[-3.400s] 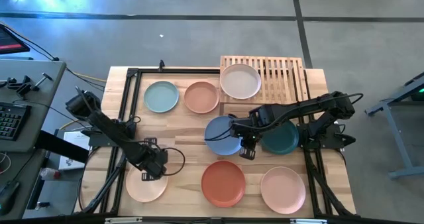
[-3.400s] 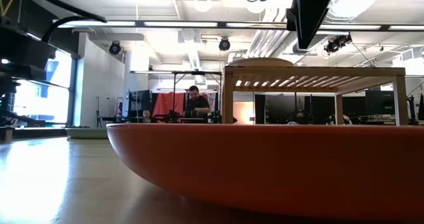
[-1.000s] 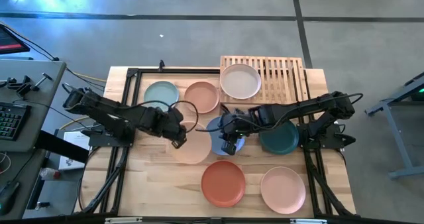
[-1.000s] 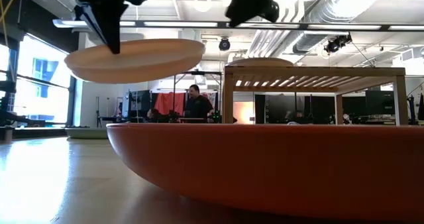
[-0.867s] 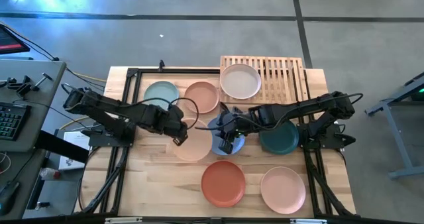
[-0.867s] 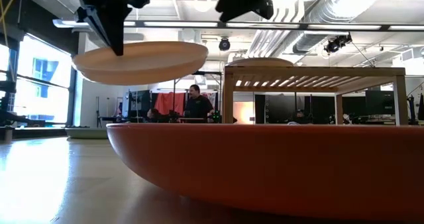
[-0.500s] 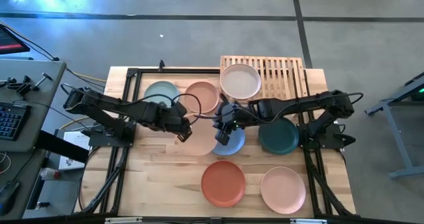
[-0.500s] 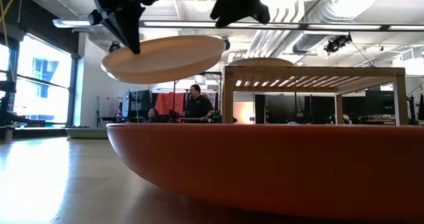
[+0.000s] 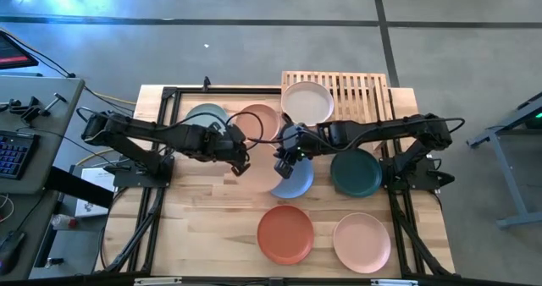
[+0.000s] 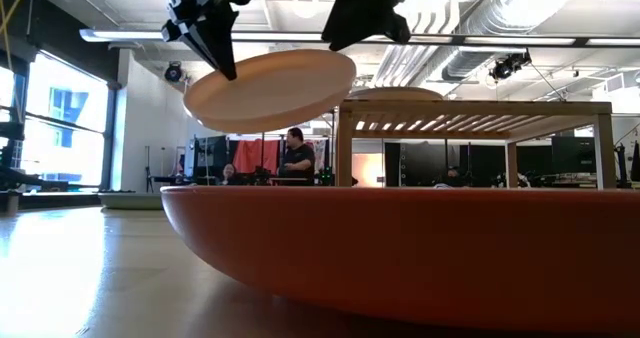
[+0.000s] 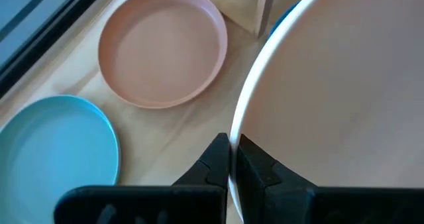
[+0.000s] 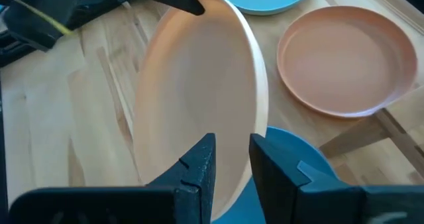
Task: Place and stack plates onto a shelf
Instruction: Stack the light orange plate on top of the white plate
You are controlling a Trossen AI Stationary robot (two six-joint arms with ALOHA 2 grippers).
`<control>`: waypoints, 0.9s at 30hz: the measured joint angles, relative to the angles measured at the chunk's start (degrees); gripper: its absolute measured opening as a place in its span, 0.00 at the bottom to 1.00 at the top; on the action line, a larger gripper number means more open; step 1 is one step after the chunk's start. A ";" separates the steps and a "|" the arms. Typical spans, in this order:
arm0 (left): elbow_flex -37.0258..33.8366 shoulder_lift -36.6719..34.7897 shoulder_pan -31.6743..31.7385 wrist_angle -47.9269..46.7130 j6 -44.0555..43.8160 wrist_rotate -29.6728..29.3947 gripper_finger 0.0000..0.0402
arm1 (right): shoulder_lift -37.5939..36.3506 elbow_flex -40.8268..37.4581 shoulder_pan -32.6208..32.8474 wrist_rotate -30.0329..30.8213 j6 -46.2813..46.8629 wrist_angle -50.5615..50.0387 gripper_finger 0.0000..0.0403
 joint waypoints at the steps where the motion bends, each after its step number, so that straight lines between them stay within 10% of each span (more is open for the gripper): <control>1: 0.00 0.00 0.18 0.10 0.44 -0.09 0.00 | 0.00 0.00 -0.02 0.00 0.04 -0.09 0.22; 27: 0.00 0.00 2.83 6.24 7.28 1.56 0.00 | 0.26 5.97 -0.85 3.60 1.38 -8.10 0.22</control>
